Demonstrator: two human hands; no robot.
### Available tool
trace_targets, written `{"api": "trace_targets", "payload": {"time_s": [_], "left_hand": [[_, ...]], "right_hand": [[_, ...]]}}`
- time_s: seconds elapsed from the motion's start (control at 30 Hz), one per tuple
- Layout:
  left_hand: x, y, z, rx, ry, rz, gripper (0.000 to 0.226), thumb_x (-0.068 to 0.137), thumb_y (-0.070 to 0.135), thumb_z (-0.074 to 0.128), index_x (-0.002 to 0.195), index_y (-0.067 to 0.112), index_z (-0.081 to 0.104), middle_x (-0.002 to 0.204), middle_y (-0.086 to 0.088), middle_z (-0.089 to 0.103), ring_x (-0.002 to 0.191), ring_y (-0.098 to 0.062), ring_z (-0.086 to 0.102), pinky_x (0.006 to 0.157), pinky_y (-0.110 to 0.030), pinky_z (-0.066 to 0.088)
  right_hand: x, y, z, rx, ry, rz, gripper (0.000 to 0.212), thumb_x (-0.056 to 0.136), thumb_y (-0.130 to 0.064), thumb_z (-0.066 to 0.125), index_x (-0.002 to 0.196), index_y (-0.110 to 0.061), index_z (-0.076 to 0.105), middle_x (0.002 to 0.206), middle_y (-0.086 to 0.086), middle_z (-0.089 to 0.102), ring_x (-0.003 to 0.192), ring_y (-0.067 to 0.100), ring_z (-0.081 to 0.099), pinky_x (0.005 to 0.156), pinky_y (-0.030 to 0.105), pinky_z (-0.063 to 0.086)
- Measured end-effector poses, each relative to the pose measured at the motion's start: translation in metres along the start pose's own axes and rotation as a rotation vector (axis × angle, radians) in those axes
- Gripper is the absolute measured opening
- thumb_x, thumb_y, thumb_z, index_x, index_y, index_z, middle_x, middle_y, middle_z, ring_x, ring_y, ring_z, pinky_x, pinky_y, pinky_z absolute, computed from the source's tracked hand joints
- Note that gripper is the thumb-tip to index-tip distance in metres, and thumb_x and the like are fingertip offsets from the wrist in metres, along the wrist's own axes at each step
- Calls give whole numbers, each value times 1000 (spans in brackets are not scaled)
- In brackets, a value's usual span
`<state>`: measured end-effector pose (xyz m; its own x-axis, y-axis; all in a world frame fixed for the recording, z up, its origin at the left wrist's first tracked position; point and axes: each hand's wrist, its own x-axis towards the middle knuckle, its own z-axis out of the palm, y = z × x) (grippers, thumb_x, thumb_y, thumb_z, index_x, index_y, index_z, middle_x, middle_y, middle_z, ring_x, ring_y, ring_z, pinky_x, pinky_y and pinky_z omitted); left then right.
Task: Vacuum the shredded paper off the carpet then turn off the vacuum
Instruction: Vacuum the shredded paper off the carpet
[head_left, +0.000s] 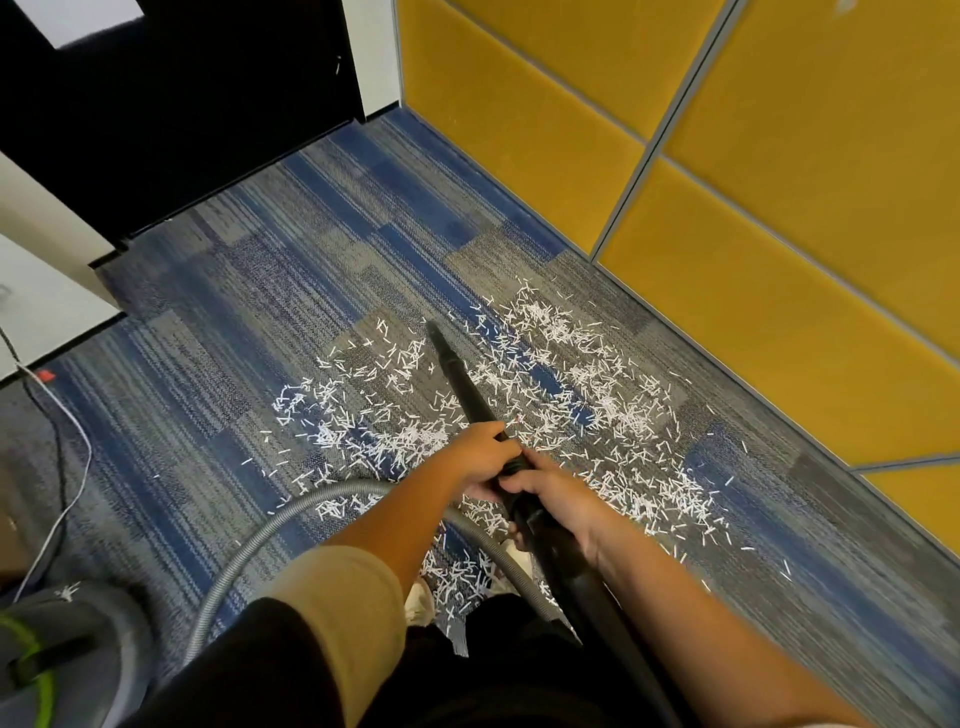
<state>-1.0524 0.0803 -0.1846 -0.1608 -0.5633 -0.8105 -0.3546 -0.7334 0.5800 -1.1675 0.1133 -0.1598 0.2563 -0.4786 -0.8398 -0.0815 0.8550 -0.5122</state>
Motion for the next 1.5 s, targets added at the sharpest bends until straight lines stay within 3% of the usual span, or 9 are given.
{"api": "trace_targets", "payload": {"time_s": [0.07,0.17,0.33,0.5,0.77,1.1,1.27,1.4,1.5], "left_hand": [[0,-8,-6,-30,-10,-25,6,97,16,47,99,21,47,114,-13,56,105,-32,63,86,-47,55],[1,-17,-14,-31,3,-19,28,97,18,48,125,13,45,110,-10,57,94,-25,63,78,-39,58],[-12,-29,-25,-90,-17,-62,15,97,18,48,112,16,46,113,-14,58,100,-28,64,79,-43,58],[-23,-45,-37,-102,-14,-75,13,98,18,45,111,14,46,113,-15,56,88,-23,61,55,-27,56],[-38,-78,-58,-104,13,-64,7,97,19,48,100,12,48,106,-15,56,87,-24,62,63,-32,58],[-61,-110,-76,-138,-7,-88,20,97,17,47,115,8,46,116,-18,56,95,-28,63,79,-42,58],[-70,-128,-85,-157,-21,-110,51,96,20,48,143,10,28,100,-8,55,73,-19,64,50,-25,55],[-80,-135,-89,-199,-14,-120,26,97,18,47,120,21,36,112,-11,54,93,-25,63,75,-39,59],[-86,-143,-94,-211,-24,-113,16,95,17,49,107,20,38,101,-9,53,92,-24,62,73,-34,57]], "right_hand": [[1,2,7,-21,-25,11,23,91,-1,48,98,-23,47,67,14,51,46,22,48,37,23,44],[2,3,16,-52,-44,5,23,91,-1,49,104,-19,45,64,14,50,43,20,48,35,22,43],[4,10,32,-85,-58,18,29,90,-2,50,112,-20,46,80,17,53,49,21,51,38,24,46],[4,19,51,-118,-73,14,28,89,1,49,114,-13,45,81,18,50,52,23,49,37,24,45],[-2,33,86,-124,-116,42,23,92,0,47,106,-18,45,72,16,49,49,22,48,37,23,44],[-6,55,119,-145,-144,56,22,92,-1,48,105,-19,45,73,15,49,51,22,49,38,24,45],[-6,67,132,-191,-166,68,32,91,-3,50,119,-17,41,77,15,50,53,22,50,41,26,46],[-8,70,139,-215,-210,70,29,92,-2,47,116,-17,42,75,16,50,52,22,50,39,26,46],[-10,72,146,-241,-236,62,22,92,-1,45,103,-20,45,74,15,49,51,21,50,39,25,46]]}}
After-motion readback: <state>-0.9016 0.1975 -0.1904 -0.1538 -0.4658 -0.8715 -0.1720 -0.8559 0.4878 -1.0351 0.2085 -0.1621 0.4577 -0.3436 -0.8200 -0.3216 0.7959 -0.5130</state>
